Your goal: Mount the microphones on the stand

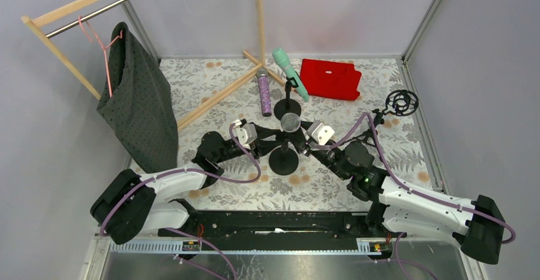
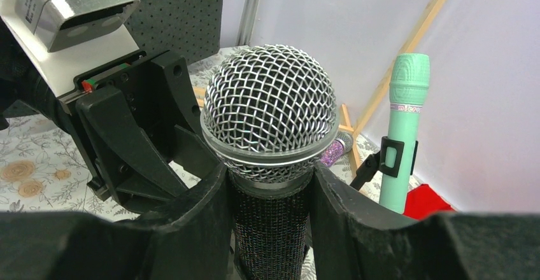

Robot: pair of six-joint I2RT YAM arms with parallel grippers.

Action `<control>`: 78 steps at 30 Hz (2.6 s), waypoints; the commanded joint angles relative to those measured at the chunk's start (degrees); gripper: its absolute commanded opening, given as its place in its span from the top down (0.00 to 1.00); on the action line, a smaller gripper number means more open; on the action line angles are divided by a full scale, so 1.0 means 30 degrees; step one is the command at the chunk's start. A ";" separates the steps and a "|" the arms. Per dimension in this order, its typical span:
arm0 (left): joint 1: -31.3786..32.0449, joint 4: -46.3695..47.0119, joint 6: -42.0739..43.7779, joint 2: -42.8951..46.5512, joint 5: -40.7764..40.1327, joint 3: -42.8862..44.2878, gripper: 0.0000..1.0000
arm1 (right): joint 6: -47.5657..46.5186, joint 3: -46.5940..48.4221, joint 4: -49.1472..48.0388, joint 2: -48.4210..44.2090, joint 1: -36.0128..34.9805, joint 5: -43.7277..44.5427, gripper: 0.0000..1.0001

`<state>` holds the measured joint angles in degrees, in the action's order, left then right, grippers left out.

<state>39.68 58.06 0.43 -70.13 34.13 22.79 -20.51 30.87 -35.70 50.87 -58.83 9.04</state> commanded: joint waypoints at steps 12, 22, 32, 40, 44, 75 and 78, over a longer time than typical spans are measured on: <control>0.0011 -0.0627 0.0436 -0.0096 -0.0209 0.0415 1.00 | 0.2962 -0.1162 -0.2388 -0.0032 -0.0250 -0.2980 1.00; 0.0014 -0.1112 0.0462 -0.0200 -0.0360 0.0621 1.00 | 0.3601 -0.2910 -0.4220 -0.1108 -0.0254 -0.1716 1.00; 0.0015 -0.1467 0.0318 -0.0618 -0.0055 0.0918 0.93 | 0.4983 -0.4059 -0.6513 -0.1100 -0.0250 -0.1197 1.00; 0.0010 -0.1772 0.0411 -0.0556 -0.0112 0.1003 0.62 | 0.4084 -0.3253 -0.5415 -0.0766 -0.0254 -0.1565 1.00; 0.0011 -0.1769 0.0414 -0.0580 -0.0076 0.1005 0.52 | 0.3888 -0.3123 -0.5264 -0.0763 -0.0254 -0.1663 1.00; 0.0015 0.2171 -0.0568 -0.0473 0.2177 -0.0243 0.80 | 0.2589 -0.1886 -0.3255 -0.0485 -0.0252 -0.1748 1.00; -0.0011 0.2081 -0.0596 -0.0776 0.2548 0.0022 1.00 | 0.2441 -0.1551 -0.3377 0.0018 -0.0253 -0.2029 1.00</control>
<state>39.64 61.04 -0.49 -71.13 38.46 21.61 -13.41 23.40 -46.39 49.12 -58.67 6.09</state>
